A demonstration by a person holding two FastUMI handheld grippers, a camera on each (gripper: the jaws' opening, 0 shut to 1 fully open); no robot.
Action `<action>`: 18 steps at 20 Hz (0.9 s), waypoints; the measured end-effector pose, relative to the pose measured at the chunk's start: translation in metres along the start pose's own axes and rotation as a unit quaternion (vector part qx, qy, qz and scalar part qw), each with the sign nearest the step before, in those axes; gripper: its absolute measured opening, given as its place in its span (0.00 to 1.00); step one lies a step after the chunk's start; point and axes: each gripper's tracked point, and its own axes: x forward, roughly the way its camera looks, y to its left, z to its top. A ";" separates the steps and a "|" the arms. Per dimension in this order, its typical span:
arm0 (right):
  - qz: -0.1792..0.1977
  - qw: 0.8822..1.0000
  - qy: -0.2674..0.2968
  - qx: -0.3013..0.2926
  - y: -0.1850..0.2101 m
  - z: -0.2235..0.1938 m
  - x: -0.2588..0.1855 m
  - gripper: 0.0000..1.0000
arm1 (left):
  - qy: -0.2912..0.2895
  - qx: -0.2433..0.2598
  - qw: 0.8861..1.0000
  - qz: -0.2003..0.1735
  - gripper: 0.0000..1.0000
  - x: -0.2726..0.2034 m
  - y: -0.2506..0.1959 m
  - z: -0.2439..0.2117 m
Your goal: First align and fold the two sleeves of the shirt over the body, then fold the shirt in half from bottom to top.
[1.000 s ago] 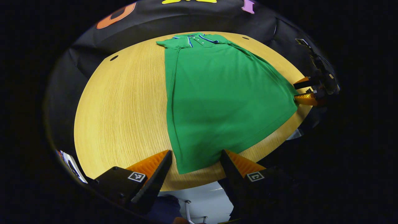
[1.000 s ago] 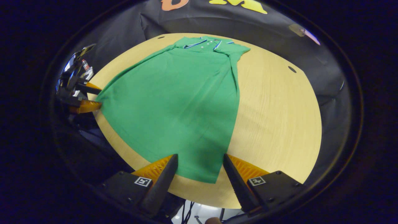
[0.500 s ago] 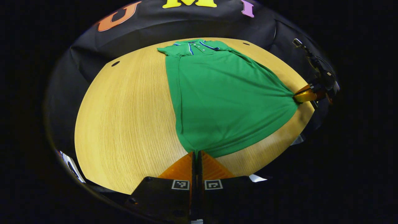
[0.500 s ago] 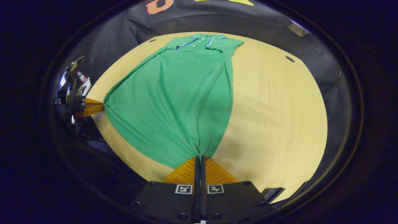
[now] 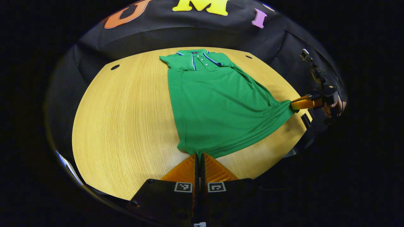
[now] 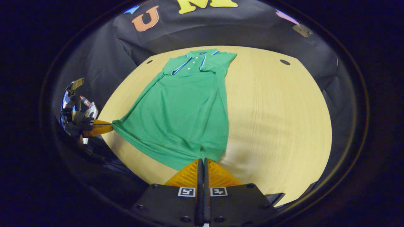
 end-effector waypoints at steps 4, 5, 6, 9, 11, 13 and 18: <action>0.005 1.000 -0.028 0.012 -0.003 0.038 -0.005 0.01 | -0.030 0.003 1.000 -0.009 0.04 -0.002 0.000 0.043; 0.006 0.999 -0.036 0.016 -0.003 0.049 -0.006 0.02 | -0.039 0.003 0.999 -0.009 0.03 -0.002 0.002 0.055; 0.009 0.999 -0.044 0.020 -0.003 0.060 -0.008 0.02 | -0.049 0.002 0.999 -0.009 0.04 -0.003 0.004 0.065; 0.015 0.997 -0.066 0.034 -0.005 0.092 -0.015 0.02 | -0.072 -0.007 0.997 -0.005 0.03 -0.005 0.014 0.096; 0.019 0.996 -0.081 0.042 -0.006 0.114 -0.017 0.02 | -0.085 -0.012 0.996 -0.003 0.04 -0.004 0.022 0.115; 0.020 0.994 -0.096 0.047 -0.008 0.136 -0.020 0.02 | -0.100 -0.014 0.995 -0.002 0.03 -0.006 0.029 0.134; 0.020 0.991 -0.125 0.045 -0.012 0.189 -0.017 0.02 | -0.140 -0.019 0.990 0.006 0.03 -0.002 0.048 0.189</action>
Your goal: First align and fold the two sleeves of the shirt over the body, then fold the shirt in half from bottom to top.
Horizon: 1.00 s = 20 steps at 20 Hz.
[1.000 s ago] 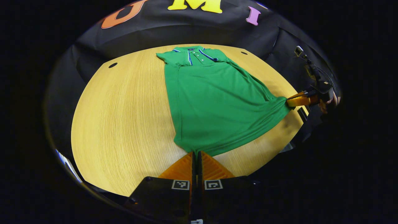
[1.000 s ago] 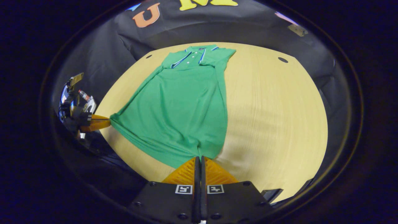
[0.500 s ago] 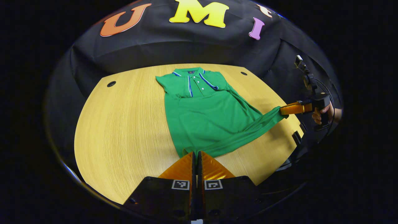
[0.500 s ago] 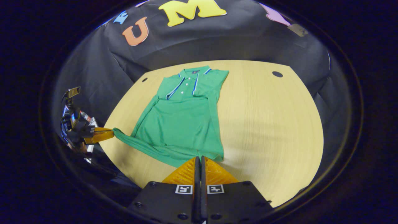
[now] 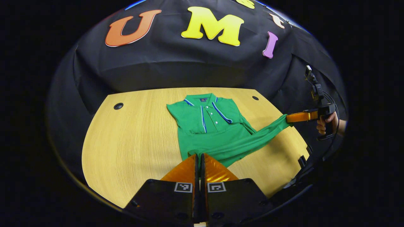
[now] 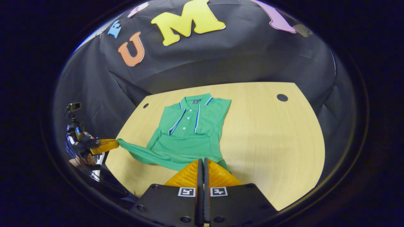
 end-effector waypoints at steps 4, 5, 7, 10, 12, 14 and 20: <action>0.003 1.000 -0.007 -0.006 0.002 0.029 0.018 0.02 | -0.024 -0.009 1.000 0.000 0.03 0.020 0.013 0.036; 0.002 1.000 -0.012 -0.007 0.001 0.038 0.023 0.02 | -0.028 -0.008 1.000 0.002 0.03 0.026 0.017 0.043; 0.002 1.000 -0.020 -0.010 0.002 0.054 0.031 0.02 | -0.039 -0.010 0.999 0.004 0.03 0.034 0.024 0.059; 0.000 0.999 -0.034 -0.012 -0.001 0.085 0.044 0.02 | -0.060 -0.018 0.998 0.006 0.03 0.048 0.037 0.088; -0.002 0.999 -0.045 -0.014 -0.004 0.107 0.053 0.02 | -0.070 -0.020 0.997 0.006 0.03 0.057 0.044 0.103; -0.005 0.998 -0.056 -0.016 -0.007 0.128 0.065 0.02 | -0.078 -0.017 0.997 0.007 0.03 0.068 0.050 0.120; -0.011 0.997 -0.074 -0.019 -0.008 0.165 0.098 0.02 | -0.092 -0.022 0.995 0.010 0.03 0.104 0.067 0.149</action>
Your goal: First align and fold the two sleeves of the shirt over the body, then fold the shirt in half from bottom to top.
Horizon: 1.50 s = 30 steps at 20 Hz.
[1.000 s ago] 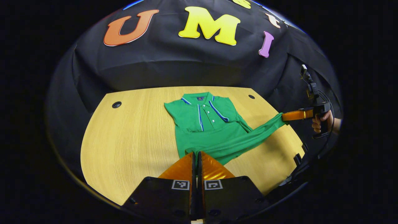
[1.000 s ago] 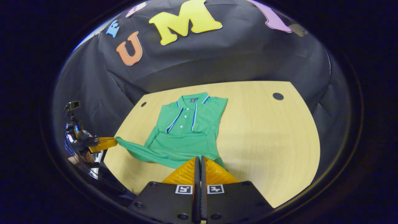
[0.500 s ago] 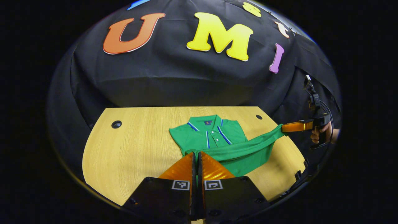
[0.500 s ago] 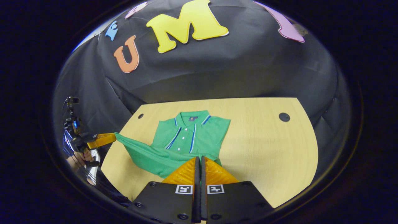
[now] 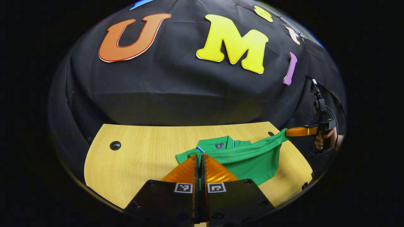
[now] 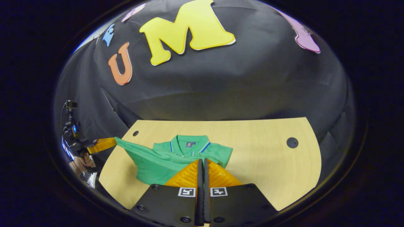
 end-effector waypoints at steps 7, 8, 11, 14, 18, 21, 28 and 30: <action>-0.017 1.000 0.001 -0.003 -0.015 0.005 0.061 0.02 | -0.003 -0.011 1.000 0.020 0.03 0.047 0.030 -0.002; -0.017 1.000 0.000 0.001 -0.016 0.005 0.069 0.02 | -0.004 -0.009 1.000 0.024 0.03 0.054 0.034 -0.003; -0.024 1.000 -0.003 -0.003 -0.019 0.004 0.089 0.02 | -0.012 -0.021 0.999 0.033 0.03 0.078 0.044 -0.003; -0.047 0.998 0.007 -0.028 -0.030 -0.005 0.110 0.02 | 0.001 -0.023 0.998 0.054 0.04 0.104 0.051 -0.016; -0.069 0.997 -0.003 -0.036 -0.042 -0.009 0.138 0.02 | 0.014 -0.028 0.997 0.068 0.05 0.132 0.047 -0.035; -0.092 0.994 -0.002 -0.061 -0.048 -0.009 0.144 0.19 | 0.024 -0.034 0.996 0.076 0.31 0.132 0.041 -0.042; -0.143 0.985 -0.069 -0.061 -0.044 0.008 0.097 1.00 | -0.016 -0.027 0.994 0.108 1.00 0.094 0.036 -0.007; -0.151 0.981 -0.097 -0.069 -0.035 0.021 0.072 0.99 | -0.031 -0.024 0.993 0.114 1.00 0.070 0.030 0.005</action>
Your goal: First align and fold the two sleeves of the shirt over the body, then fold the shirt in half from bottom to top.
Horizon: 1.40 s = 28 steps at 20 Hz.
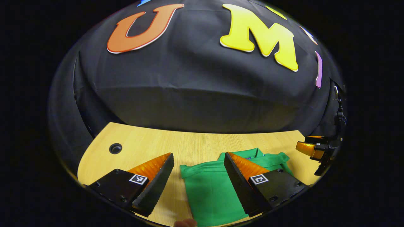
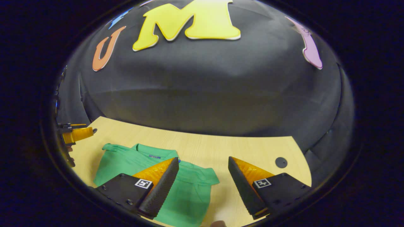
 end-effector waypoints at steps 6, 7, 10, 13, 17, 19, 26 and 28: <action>0.008 0.997 -0.077 0.001 0.020 0.052 -0.097 0.99 | -0.041 -0.027 0.999 0.010 1.00 -0.098 -0.018 0.040; 0.011 0.996 -0.089 0.005 0.023 0.060 -0.116 0.99 | -0.059 -0.023 0.998 0.016 1.00 -0.119 -0.018 0.051; 0.016 0.992 -0.125 0.015 0.034 0.080 -0.173 0.98 | -0.111 -0.008 0.993 0.028 1.00 -0.179 -0.027 0.080; 0.019 0.986 -0.162 0.031 0.041 0.096 -0.237 1.00 | -0.152 -0.002 0.988 0.039 0.98 -0.233 -0.036 0.097; -0.018 0.977 -0.211 0.015 0.037 0.099 -0.307 0.98 | -0.208 0.004 0.976 0.064 0.98 -0.300 -0.053 0.107; -0.034 0.970 -0.242 0.004 0.036 0.101 -0.340 0.98 | -0.228 0.006 0.972 0.060 0.98 -0.325 -0.069 0.104; -0.060 0.968 -0.241 0.024 0.038 0.061 -0.383 0.98 | -0.230 -0.004 0.973 0.033 0.98 -0.357 -0.102 0.073; -0.057 0.966 -0.250 0.028 0.046 0.062 -0.389 0.99 | -0.222 0.001 0.975 0.029 0.98 -0.358 -0.105 0.067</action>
